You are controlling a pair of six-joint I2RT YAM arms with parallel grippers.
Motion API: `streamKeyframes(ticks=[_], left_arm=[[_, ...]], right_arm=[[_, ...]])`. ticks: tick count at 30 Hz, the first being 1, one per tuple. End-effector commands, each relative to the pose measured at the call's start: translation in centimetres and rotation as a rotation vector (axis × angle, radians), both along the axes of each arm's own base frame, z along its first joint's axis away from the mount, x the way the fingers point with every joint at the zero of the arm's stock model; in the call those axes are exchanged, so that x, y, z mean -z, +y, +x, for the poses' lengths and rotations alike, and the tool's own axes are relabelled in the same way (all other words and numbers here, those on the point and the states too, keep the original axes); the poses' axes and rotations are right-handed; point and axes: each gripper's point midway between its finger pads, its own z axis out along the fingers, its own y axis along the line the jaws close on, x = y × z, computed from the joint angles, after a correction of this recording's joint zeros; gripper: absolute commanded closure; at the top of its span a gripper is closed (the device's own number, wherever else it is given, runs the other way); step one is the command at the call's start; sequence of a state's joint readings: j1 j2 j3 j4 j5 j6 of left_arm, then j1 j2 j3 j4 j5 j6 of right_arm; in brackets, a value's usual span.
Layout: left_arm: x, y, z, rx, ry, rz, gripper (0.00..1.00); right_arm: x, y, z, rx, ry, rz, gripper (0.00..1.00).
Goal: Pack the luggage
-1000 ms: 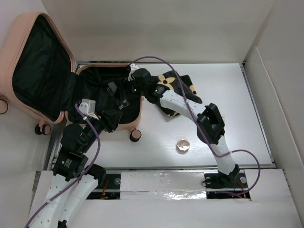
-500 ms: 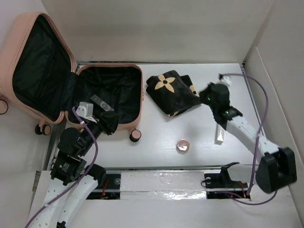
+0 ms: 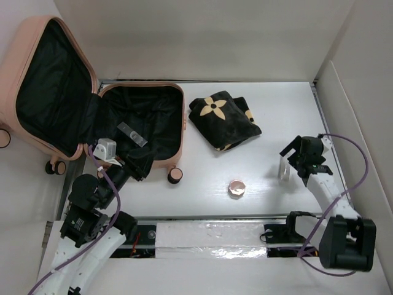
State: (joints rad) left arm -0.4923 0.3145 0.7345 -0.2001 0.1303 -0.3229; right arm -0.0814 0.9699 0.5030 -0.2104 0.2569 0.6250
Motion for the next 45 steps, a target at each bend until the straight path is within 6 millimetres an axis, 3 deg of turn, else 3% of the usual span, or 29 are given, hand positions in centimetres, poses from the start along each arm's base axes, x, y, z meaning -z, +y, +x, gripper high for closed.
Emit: streamKeyframes(ticks=[1,7,10,11,13,15,18,20,22,24,25,26,27,28,29,30,31,32,34,35,36,37,39,40,41,42,43,44,45], left_arm=[[-1.6,0.7,-0.7,-0.020,-0.056,-0.030,0.64],[-2.6,1.7,-1.5,-0.049,-0.096,-0.059,0.64],[-2.9,1.7,-2.0,-0.036,-0.110,-0.070,0.64],[-2.9,1.6,-2.1,-0.029,-0.110,-0.072,0.64],[-3.0,1.5,-2.4,-0.016,-0.114,-0.077,0.64],[-3.0,1.5,-2.6,-0.011,-0.115,-0.082,0.64],[-3.1,1.8,-2.7,-0.020,-0.119,-0.086,0.64],[-3.1,1.8,-2.8,-0.019,-0.121,-0.089,0.64],[-3.3,1.8,-2.8,-0.017,-0.126,-0.092,0.64],[-3.1,1.7,-2.7,-0.016,-0.122,-0.088,0.63],[-2.9,1.5,-2.5,-0.013,-0.111,-0.082,0.63],[-2.8,1.4,-2.5,-0.010,-0.110,-0.081,0.63],[-2.7,1.3,-2.5,-0.007,-0.109,-0.077,0.63],[-2.6,1.2,-2.3,-0.004,-0.101,-0.072,0.63],[-2.4,1.1,-2.1,-0.005,-0.092,-0.068,0.63],[-2.3,1.0,-2.0,-0.005,-0.087,-0.065,0.63],[-2.0,0.9,-1.8,-0.007,-0.077,-0.059,0.63],[-1.9,0.8,-1.7,-0.007,-0.073,-0.056,0.64],[-1.6,0.8,-1.3,-0.014,-0.060,-0.047,0.63],[-1.5,0.7,-1.2,-0.014,-0.054,-0.043,0.64],[-1.3,0.6,-1.0,-0.016,-0.046,-0.039,0.64],[-1.0,0.5,-0.8,-0.018,-0.033,-0.030,0.64],[-0.8,0.4,-0.7,-0.015,-0.026,-0.024,0.64],[-0.9,0.4,-0.7,-0.012,-0.028,-0.023,0.64],[-0.9,0.3,-0.7,-0.009,-0.029,-0.023,0.64],[-1.0,0.3,-0.7,-0.009,-0.033,-0.024,0.64],[-1.0,0.3,-0.8,-0.006,-0.035,-0.025,0.64],[-1.0,0.2,-0.8,-0.003,-0.036,-0.023,0.64],[-1.2,0.2,-0.9,0.000,-0.040,-0.025,0.64]], right_arm=[[0.7,1.0,1.1,-0.116,0.087,0.037,0.04],[5.3,2.5,2.0,-0.217,0.302,0.088,0.10],[6.2,2.6,2.6,-0.219,0.341,0.092,0.25],[6.1,2.6,3.0,-0.217,0.340,0.094,0.41],[6.0,2.8,3.3,-0.222,0.340,0.089,0.50],[5.3,3.7,3.9,-0.253,0.327,0.084,0.69],[1.3,6.5,5.2,-0.338,0.217,0.075,0.72],[-1.7,10.6,5.8,-0.455,0.136,0.088,0.71],[-7.3,17.8,6.4,-0.642,-0.028,0.168,0.70],[-10.2,23.5,6.5,-0.763,-0.103,0.250,0.70],[-14.2,26.8,7.6,-0.836,-0.222,0.281,0.70],[-15.6,31.4,6.4,-0.945,-0.250,0.321,0.70],[-16.9,34.4,6.1,-1.016,-0.271,0.364,0.70],[-15.5,37.6,7.0,-1.065,-0.245,0.380,0.69],[-19.8,41.8,6.8,-1.153,-0.334,0.411,0.69],[-20.8,44.2,6.9,-1.197,-0.348,0.435,0.68],[-17.6,47.2,8.4,-1.219,-0.286,0.444,0.67],[-22.8,49.7,9.3,-1.259,-0.401,0.475,0.55],[-23.1,52.1,10.9,-1.269,-0.394,0.493,0.31],[-20.8,53.4,12.2,-1.268,-0.356,0.492,0.16],[-23.2,54.0,12.2,-1.296,-0.406,0.507,0.12],[-23.0,54.1,12.3,-1.302,-0.405,0.504,0.09],[-24.8,52.1,12.1,-1.276,-0.464,0.463,0.07],[-20.8,50.7,12.0,-1.249,-0.403,0.431,0.09],[-19.9,49.1,11.7,-1.220,-0.395,0.399,0.21],[-23.1,46.1,10.8,-1.159,-0.487,0.335,0.35],[-17.1,44.2,8.7,-1.134,-0.365,0.280,0.58],[-15.7,42.5,7.3,-1.100,-0.337,0.233,1.00],[-14.1,39.6,7.0,-0.987,-0.313,0.144,1.00]])
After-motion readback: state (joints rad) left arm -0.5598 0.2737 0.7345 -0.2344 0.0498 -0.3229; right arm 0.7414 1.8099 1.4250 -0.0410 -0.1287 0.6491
